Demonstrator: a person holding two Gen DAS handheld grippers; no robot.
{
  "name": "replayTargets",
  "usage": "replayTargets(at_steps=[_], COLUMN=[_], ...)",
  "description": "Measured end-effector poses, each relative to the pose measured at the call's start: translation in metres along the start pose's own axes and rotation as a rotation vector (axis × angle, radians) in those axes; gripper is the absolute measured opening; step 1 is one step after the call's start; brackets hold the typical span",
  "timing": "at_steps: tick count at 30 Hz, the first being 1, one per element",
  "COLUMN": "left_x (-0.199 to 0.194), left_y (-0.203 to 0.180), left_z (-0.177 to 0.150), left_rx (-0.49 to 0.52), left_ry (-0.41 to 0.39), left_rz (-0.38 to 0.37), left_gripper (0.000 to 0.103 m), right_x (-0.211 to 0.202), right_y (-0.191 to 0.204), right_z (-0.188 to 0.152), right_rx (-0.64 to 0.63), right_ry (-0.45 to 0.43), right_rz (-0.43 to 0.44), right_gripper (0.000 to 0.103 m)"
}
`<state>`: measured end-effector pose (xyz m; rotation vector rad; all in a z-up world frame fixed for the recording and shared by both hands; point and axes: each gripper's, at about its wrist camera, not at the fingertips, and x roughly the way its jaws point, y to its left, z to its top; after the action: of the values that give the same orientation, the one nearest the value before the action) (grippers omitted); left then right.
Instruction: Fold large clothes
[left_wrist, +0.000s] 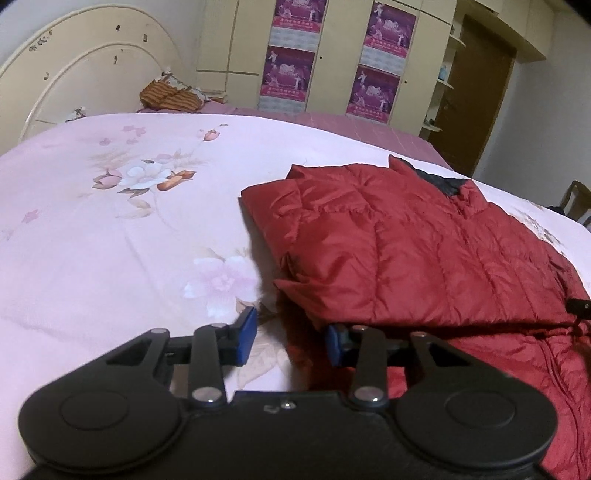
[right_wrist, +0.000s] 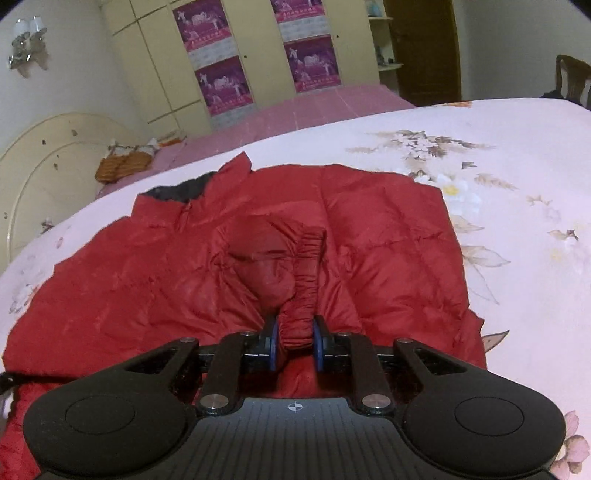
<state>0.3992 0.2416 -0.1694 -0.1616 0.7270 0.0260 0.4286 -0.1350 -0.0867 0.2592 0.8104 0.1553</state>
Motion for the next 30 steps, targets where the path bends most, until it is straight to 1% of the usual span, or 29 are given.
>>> replayTargets(at_steps=[4, 5, 6, 7, 8, 9, 10, 11, 12, 13, 14, 15, 16, 18, 20, 21, 22, 23, 24, 26, 28, 30], left_x=[0.0, -0.001, -0.004, -0.01, -0.019, -0.031, -0.041, -0.047, -0.051, -0.05, -0.045, -0.035, -0.023, 0.003, 0.034, 0.052, 0.066, 0.08, 0.089, 0.098, 0.098, 0.099], left_y=[0.001, 0.003, 0.005, 0.009, 0.013, 0.019, 0.024, 0.027, 0.029, 0.029, 0.026, 0.017, 0.005, -0.02, -0.038, -0.043, -0.047, -0.046, -0.041, -0.031, -0.026, -0.028], left_z=[0.002, 0.003, 0.003, 0.003, 0.003, 0.002, 0.003, 0.006, 0.011, 0.017, 0.024, 0.032, 0.04, 0.054, 0.067, 0.072, 0.072, 0.073, 0.072, 0.072, 0.07, 0.069], left_rx=[0.004, 0.011, 0.015, 0.013, 0.015, 0.022, 0.026, 0.023, 0.013, -0.005, -0.015, -0.008, 0.017, 0.067, 0.095, 0.106, 0.12, 0.126, 0.119, 0.109, 0.114, 0.129], left_ry=[0.013, 0.023, 0.028, 0.023, 0.007, -0.02, -0.044, -0.065, -0.094, -0.121, -0.133, -0.134, -0.141, -0.14, -0.113, -0.084, -0.062, -0.044, -0.033, -0.031, -0.032, -0.035], left_rz=[-0.009, -0.025, -0.04, -0.046, -0.049, -0.064, -0.069, -0.063, -0.068, -0.086, -0.111, -0.134, -0.154, -0.184, -0.202, -0.206, -0.191, -0.178, -0.18, -0.182, -0.19, -0.187], left_gripper=[0.039, 0.043, 0.061, 0.072, 0.077, 0.07, 0.067, 0.066, 0.066, 0.065, 0.064, 0.062, 0.061, 0.06, 0.058, 0.058, 0.058, 0.059, 0.059, 0.06, 0.06, 0.06], right_x=[-0.001, -0.001, -0.001, -0.003, -0.007, -0.014, -0.025, -0.037, -0.043, -0.043, -0.039, -0.03, -0.02, 0.001, 0.019, 0.026, 0.035, 0.046, 0.057, 0.069, 0.068, 0.069], right_y=[-0.001, -0.001, -0.001, -0.001, -0.001, 0.001, 0.003, 0.003, 0.004, 0.006, 0.008, 0.014, 0.021, 0.038, 0.052, 0.055, 0.056, 0.055, 0.05, 0.035, 0.024, 0.023], right_z=[-0.001, -0.001, 0.002, 0.004, 0.007, 0.009, 0.012, 0.015, 0.018, 0.023, 0.027, 0.031, 0.035, 0.038, 0.04, 0.04, 0.039, 0.039, 0.039, 0.037, 0.034, 0.033], right_rx=[0.002, -0.001, -0.006, -0.014, -0.027, -0.043, -0.064, -0.082, -0.089, -0.087, -0.087, -0.091, -0.096, -0.139, -0.183, -0.201, -0.217, -0.228, -0.229, -0.216, -0.2, -0.207], right_ry=[0.026, 0.035, 0.044, 0.047, 0.04, 0.017, -0.037, -0.106, -0.133, -0.138, -0.141, -0.124, -0.103, -0.094, -0.094, -0.097, -0.092, -0.072, -0.042, -0.026, -0.029, -0.029], right_rz=[-0.011, -0.014, -0.015, -0.013, -0.019, -0.043, -0.084, -0.085, -0.067, -0.066, -0.061, -0.044, -0.034, -0.014, -0.013, -0.021, -0.036, -0.055, -0.07, -0.097, -0.084, -0.092], right_gripper=[0.018, 0.018, 0.018, 0.018, 0.019, 0.039, 0.067, 0.069, 0.069, 0.066, 0.059, 0.036, 0.024, 0.024, 0.024, 0.024, 0.024, 0.024, 0.024, 0.023, 0.023, 0.023])
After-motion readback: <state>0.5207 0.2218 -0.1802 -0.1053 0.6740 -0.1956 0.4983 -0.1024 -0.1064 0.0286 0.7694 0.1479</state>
